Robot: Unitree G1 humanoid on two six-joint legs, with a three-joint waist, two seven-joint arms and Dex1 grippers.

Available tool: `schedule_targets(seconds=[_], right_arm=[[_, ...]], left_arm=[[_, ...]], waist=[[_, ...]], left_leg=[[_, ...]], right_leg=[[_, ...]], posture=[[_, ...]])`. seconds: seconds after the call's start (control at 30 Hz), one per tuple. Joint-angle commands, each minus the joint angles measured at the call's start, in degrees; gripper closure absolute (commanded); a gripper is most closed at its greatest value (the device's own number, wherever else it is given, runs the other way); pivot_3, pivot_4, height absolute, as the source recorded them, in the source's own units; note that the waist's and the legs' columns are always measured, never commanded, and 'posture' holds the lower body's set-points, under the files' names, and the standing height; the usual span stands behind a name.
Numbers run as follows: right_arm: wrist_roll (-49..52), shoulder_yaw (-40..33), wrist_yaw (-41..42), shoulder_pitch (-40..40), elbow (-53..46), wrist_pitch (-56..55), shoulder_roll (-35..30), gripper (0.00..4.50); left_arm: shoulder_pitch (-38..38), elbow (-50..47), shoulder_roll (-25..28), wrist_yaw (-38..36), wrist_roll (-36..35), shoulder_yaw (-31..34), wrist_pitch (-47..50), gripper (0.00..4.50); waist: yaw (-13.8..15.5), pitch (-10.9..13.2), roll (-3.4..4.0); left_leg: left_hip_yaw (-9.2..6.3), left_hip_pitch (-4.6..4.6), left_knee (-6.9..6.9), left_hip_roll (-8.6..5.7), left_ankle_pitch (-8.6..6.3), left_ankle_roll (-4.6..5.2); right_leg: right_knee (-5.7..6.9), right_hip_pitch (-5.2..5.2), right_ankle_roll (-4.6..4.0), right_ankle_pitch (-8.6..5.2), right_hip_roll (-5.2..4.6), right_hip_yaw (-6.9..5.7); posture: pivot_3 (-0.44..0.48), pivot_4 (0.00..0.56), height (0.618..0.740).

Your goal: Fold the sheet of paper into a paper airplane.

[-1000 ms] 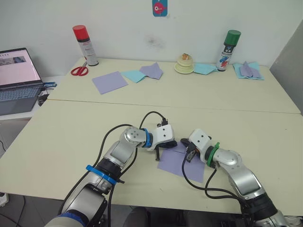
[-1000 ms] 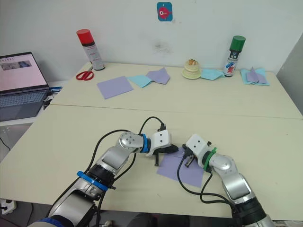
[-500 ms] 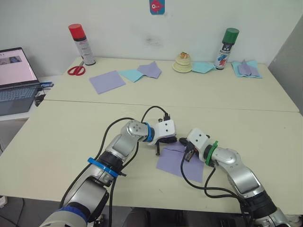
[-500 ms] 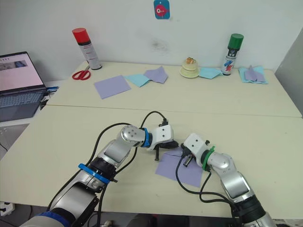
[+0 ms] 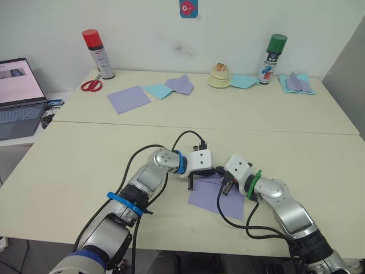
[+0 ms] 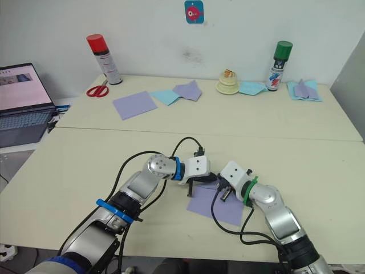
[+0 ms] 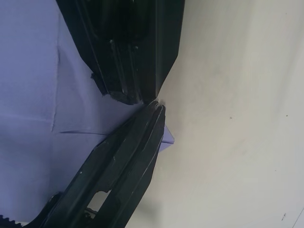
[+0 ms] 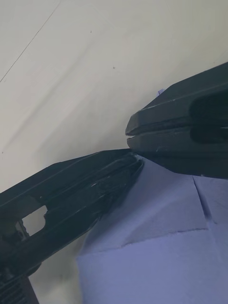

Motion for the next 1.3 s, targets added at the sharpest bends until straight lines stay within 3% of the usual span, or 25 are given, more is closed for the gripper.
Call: schedule_targets(seconds=[0.03, 0.77, 1.1, 1.3], right_arm=[[-1.0, 1.2, 0.7, 1.6, 1.6, 2.3, -0.9, 4.5], [-1.4, 2.8, 1.1, 0.2, 3.1, 1.3, -0.6, 4.5], [-1.6, 2.8, 1.0, 0.1, 3.4, 0.8, -0.7, 4.5], [-1.7, 2.7, 1.0, -0.1, 3.8, 0.4, -0.9, 4.5]], left_arm=[[3.6, 0.8, 3.3, -1.2, 1.1, -0.2, 1.9, 4.48], [14.3, -17.4, 14.0, -4.4, -6.0, 5.1, 12.6, 4.48], [6.8, -23.8, 16.9, -8.6, -10.7, 7.7, 14.2, 4.48], [3.1, -19.5, 12.3, -7.7, -9.7, 4.9, 11.3, 4.48]], waist=[[-0.2, 0.0, 0.0], [-0.4, -0.1, 0.05], [-0.4, 0.1, 0.04], [-0.4, 0.1, 0.05]], left_leg=[[0.0, 0.0, 0.0, 0.02, 0.0, 0.0], [0.0, 0.11, -0.12, 0.1, -0.12, 0.21], [0.01, 0.03, -0.08, 0.1, -0.12, 0.22], [0.05, 0.04, -0.09, 0.09, -0.12, 0.21]], right_leg=[[0.0, 0.0, 0.0, 0.0, 0.01, 0.0], [0.02, 0.02, -0.07, -0.04, 0.07, 0.0], [0.07, -0.05, -0.07, -0.04, 0.08, 0.0], [0.05, -0.05, -0.07, -0.04, 0.08, 0.02]], posture=[[0.0, 0.15, 0.717], [0.0, 0.15, 0.717], [0.0, 0.15, 0.717], [0.0, 0.15, 0.717]])
